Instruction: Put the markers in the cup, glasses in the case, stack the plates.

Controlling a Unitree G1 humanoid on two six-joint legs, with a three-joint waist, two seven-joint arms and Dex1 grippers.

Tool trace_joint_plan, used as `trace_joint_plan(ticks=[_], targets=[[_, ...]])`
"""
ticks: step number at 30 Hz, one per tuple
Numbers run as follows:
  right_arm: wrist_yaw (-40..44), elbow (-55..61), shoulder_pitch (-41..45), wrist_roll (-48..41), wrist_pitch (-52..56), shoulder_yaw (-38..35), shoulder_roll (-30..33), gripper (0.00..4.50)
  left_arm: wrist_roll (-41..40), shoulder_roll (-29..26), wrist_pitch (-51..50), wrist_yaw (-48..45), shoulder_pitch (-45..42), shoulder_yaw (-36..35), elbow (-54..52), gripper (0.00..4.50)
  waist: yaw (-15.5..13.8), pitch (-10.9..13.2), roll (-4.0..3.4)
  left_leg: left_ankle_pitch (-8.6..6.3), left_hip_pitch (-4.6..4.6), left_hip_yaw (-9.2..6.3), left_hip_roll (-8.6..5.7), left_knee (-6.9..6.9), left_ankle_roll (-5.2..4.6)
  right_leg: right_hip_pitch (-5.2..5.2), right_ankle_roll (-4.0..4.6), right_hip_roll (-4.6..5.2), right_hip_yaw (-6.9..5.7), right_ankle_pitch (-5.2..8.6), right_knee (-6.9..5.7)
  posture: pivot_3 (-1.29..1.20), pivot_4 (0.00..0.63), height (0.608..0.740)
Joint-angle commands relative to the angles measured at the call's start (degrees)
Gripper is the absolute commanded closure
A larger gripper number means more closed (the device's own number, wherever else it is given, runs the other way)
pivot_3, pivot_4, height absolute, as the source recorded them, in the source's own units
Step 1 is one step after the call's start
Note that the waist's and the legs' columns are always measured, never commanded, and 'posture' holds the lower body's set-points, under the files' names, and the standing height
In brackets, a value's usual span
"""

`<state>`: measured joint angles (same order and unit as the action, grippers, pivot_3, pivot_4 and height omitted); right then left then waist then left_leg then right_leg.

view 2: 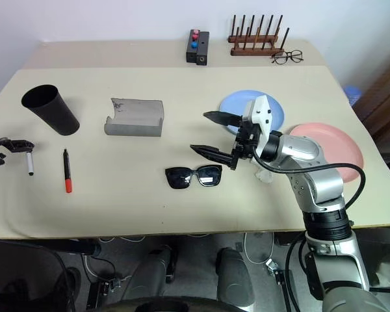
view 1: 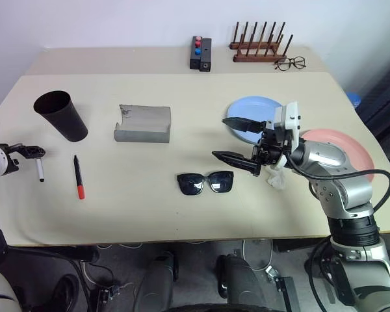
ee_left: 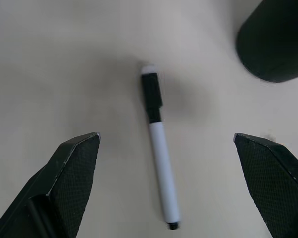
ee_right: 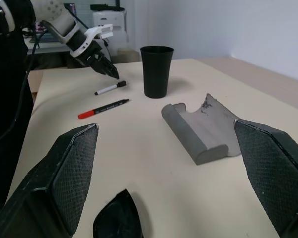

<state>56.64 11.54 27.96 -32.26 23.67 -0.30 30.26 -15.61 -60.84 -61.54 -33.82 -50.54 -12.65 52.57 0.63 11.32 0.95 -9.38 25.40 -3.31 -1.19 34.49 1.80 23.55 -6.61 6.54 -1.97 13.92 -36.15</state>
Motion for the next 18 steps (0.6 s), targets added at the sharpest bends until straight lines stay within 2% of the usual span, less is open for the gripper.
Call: trace_joint_plan(ticks=[1, 9, 12, 18], targets=[[-0.3, 1.4, 0.6, 0.0, -1.3, -0.3, -0.4, 0.06, 1.6, -1.4, -0.1, -2.4, -3.5, 1.2, 3.9, 0.0, 0.1, 0.0, 0.02, 0.0, 0.0, 0.0, 0.0, 0.0, 0.0, 0.0, 0.0, 0.0, 0.0, 0.0, 0.0, 0.0, 0.15, 0.74], [-1.2, 2.1, 0.5, -0.1, -0.9, -0.4, -0.4, 0.06, 6.5, -0.4, 4.9, -5.2, -4.9, 5.6, 11.7, 0.0, 0.2, 0.0, 0.03, 0.0, 0.0, 0.0, 0.01, 0.0, -0.01, 0.02, 0.0, 0.0, 0.0, 0.0, -0.02, 0.0, 0.15, 0.74], [-1.7, 2.6, 0.7, -0.4, -0.4, -0.5, -0.3, 0.0, 7.6, 0.5, 6.2, -5.8, -4.3, 6.2, 13.3, 0.85, 0.1, 0.0, 0.04, 0.0, 0.0, 0.0, 0.01, 0.0, -0.01, 0.01, 0.0, 0.0, 0.0, 0.0, -0.02, 0.0, 0.15, 0.74], [-2.8, 3.4, 1.6, -0.7, 0.9, -0.4, -0.1, 0.0, 8.5, 1.9, 7.8, -6.0, -3.5, 5.8, 15.4, 3.76, -0.1, 0.0, 0.03, 0.0, 0.0, 0.0, -0.01, 0.02, 0.0, -0.01, 0.0, 0.03, 0.0, 0.0, -0.02, 0.0, 0.15, 0.74]])
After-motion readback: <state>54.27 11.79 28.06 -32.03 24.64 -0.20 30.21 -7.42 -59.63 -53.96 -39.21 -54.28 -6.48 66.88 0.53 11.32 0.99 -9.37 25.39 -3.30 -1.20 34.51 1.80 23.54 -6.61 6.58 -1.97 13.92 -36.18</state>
